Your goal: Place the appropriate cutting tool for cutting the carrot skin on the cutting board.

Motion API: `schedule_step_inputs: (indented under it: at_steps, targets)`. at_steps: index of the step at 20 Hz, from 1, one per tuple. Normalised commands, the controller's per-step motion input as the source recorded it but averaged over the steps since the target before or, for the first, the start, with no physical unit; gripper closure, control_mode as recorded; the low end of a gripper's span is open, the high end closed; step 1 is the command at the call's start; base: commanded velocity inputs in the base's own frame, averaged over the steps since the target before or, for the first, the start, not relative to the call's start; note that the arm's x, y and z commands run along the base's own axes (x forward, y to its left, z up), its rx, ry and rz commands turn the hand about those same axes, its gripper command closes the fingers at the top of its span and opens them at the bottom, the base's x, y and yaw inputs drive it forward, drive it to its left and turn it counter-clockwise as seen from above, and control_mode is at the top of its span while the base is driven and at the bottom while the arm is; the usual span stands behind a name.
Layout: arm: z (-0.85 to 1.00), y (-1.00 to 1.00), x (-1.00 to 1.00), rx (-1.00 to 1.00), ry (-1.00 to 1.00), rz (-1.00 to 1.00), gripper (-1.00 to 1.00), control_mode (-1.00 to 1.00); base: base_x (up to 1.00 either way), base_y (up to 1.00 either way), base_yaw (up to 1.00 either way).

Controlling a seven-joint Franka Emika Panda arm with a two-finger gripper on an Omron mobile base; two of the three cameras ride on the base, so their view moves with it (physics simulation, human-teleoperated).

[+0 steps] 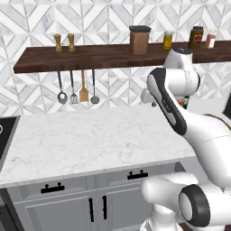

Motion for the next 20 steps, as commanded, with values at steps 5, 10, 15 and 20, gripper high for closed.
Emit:
schedule_step_inputs:
  at_steps: [5,10,15,20]
  targets:
    - [0.00,-0.25,-0.52,0.00,-0.03,0.00,-1.00,-1.00,0.00,0.00,0.00]
    - [-0.37,-1.00,-0.68,0.00,-0.01,0.04,-1.00,-1.00,0.00,0.00,0.00]
    - [-0.25,-0.97,-0.77,-0.09,-0.02,0.06,-1.00,-1.00,0.00,0.00,0.00]
    - [-0.05,-0.88,-0.54,0.02,0.07,0.00,-1.00,-1.00,0.00,0.00,0.00]
